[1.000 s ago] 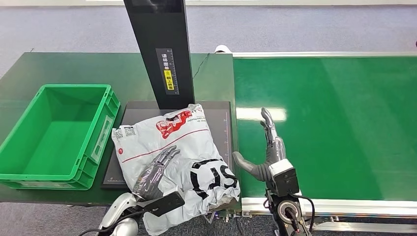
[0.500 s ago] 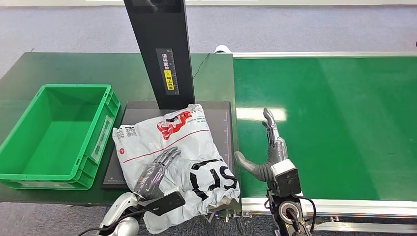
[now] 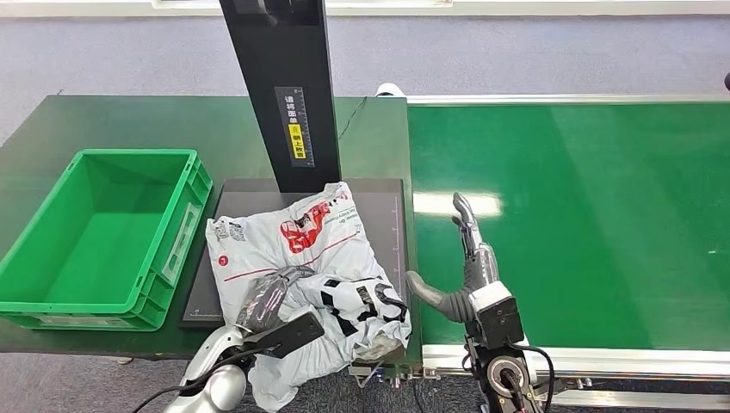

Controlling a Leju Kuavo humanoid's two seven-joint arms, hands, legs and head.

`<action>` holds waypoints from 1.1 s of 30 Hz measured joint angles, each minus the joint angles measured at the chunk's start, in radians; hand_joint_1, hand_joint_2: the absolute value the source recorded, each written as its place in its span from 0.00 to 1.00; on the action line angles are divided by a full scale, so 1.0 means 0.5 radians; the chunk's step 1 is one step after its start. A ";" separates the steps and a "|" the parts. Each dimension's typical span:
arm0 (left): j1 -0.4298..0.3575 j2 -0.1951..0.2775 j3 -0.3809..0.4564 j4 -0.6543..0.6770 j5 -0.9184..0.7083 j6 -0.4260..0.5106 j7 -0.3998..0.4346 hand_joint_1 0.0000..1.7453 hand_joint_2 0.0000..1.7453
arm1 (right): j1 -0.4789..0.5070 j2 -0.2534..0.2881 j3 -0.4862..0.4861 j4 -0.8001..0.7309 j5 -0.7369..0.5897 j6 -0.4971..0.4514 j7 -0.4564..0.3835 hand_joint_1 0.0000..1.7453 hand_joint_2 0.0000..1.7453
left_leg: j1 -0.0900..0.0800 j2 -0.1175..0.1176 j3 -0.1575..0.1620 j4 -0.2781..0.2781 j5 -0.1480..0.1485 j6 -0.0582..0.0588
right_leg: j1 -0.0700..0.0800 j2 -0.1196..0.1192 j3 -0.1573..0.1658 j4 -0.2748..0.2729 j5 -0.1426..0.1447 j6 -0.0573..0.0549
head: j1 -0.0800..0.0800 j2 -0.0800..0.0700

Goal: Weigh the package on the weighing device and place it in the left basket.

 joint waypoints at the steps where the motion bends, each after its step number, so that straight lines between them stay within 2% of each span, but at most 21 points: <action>1: 0.003 -0.002 0.013 -0.007 0.035 0.059 -0.057 1.00 1.00 | 0.006 0.004 -0.002 -0.006 0.000 0.000 0.001 0.00 1.00 | 0.000 0.001 0.000 0.000 0.001 0.000 | 0.000 0.000 0.000 0.000 0.001 0.000 | 0.000 0.000; 5: 0.027 0.002 0.081 -0.101 0.155 0.193 -0.205 1.00 1.00 | 0.016 0.012 -0.012 -0.012 0.000 0.000 0.001 0.00 1.00 | 0.000 0.000 -0.001 0.000 0.002 0.000 | 0.000 0.000 -0.004 0.000 0.001 0.000 | 0.000 0.000; 20: 0.070 0.006 0.137 -0.214 0.172 0.204 -0.232 1.00 1.00 | 0.018 0.026 -0.024 -0.012 0.000 0.001 0.000 0.00 1.00 | 0.000 0.000 -0.013 0.001 0.001 0.000 | 0.000 0.000 -0.016 0.000 0.001 0.000 | 0.000 0.000; 25: 0.086 0.010 0.142 -0.240 0.221 0.243 -0.366 1.00 1.00 | 0.016 0.026 -0.025 -0.011 -0.004 0.030 -0.007 0.00 1.00 | 0.000 0.000 -0.014 0.001 0.001 0.000 | 0.000 0.000 -0.016 0.001 0.001 0.000 | 0.000 0.000; 27: 0.105 0.013 0.153 -0.287 0.216 0.348 -0.465 1.00 1.00 | 0.011 0.026 -0.025 -0.010 -0.010 0.043 -0.012 0.00 1.00 | 0.000 0.001 -0.014 0.001 0.001 0.000 | 0.000 0.000 -0.016 0.001 0.001 0.000 | 0.000 0.000; 33: 0.173 0.011 0.200 -0.573 0.086 1.047 -0.827 1.00 1.00 | -0.021 0.024 -0.023 0.009 -0.074 0.047 -0.022 0.00 1.00 | 0.000 0.000 -0.016 0.001 0.001 0.000 | 0.000 0.000 -0.018 0.001 0.000 0.000 | 0.000 0.000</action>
